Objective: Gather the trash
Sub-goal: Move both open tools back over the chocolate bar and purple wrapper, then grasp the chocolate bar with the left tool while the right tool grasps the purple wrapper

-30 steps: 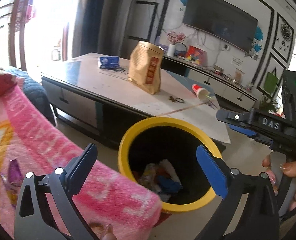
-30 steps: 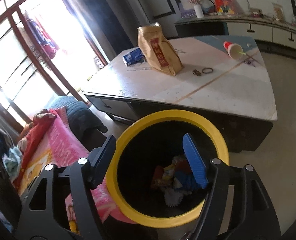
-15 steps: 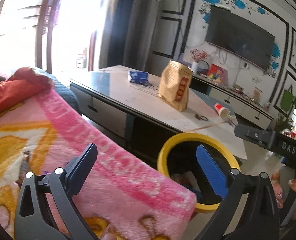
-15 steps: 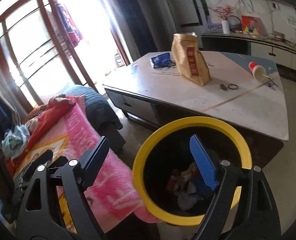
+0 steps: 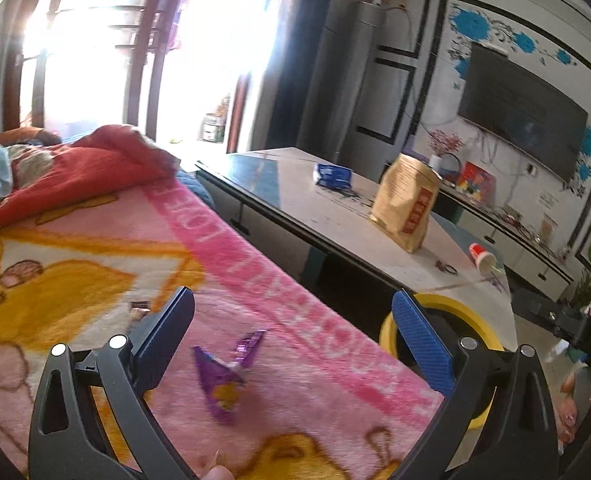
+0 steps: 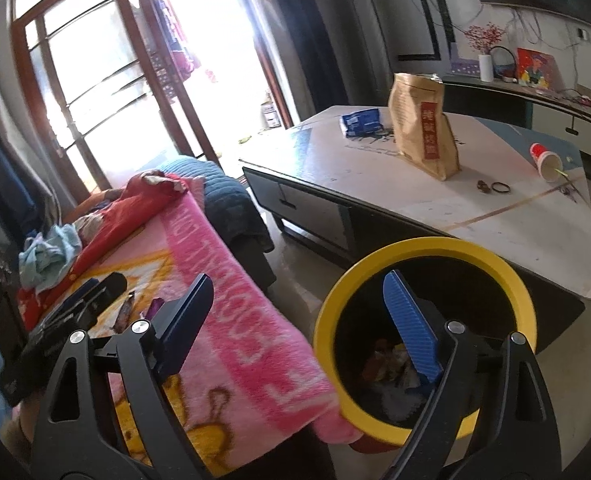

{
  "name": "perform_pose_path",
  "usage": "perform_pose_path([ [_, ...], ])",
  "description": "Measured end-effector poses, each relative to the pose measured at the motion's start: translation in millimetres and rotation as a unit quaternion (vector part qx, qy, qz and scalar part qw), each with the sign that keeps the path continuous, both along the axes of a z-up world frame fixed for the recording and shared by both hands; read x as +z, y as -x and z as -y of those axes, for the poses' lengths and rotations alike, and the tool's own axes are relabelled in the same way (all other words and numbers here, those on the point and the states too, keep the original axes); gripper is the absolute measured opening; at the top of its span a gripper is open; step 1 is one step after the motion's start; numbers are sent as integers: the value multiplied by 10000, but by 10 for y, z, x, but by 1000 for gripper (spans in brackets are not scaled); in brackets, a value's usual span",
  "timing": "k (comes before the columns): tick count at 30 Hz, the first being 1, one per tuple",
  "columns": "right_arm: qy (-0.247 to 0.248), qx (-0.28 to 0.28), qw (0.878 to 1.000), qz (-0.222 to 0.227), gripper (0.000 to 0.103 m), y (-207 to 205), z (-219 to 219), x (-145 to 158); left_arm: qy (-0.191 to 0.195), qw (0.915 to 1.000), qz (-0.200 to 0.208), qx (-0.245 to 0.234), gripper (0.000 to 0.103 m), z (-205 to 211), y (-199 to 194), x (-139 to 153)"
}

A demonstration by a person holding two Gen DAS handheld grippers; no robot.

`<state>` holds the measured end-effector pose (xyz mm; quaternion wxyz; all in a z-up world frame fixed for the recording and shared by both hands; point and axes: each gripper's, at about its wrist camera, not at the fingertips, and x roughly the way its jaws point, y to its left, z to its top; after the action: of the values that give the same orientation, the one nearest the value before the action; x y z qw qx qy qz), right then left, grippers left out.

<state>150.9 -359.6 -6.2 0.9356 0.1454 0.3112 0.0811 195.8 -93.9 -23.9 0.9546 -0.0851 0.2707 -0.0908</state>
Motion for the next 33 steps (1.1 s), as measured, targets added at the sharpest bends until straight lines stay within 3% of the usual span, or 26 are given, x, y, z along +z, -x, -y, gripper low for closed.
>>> perform_pose_path([
  [17,179,1200,9920,-354,79,-158,-1039,-171,304,9939,-328,1009,96,-955,23,-126],
  [27,173,1503,9860,-695,79,-409,-1531,-426,624,9882,-832,1126,95,-1321,-25,-415],
  [33,42,1524,9847,-845,72,-589,-1662,-516,739,9854,-1090,1079,79,-1415,-60,-585],
])
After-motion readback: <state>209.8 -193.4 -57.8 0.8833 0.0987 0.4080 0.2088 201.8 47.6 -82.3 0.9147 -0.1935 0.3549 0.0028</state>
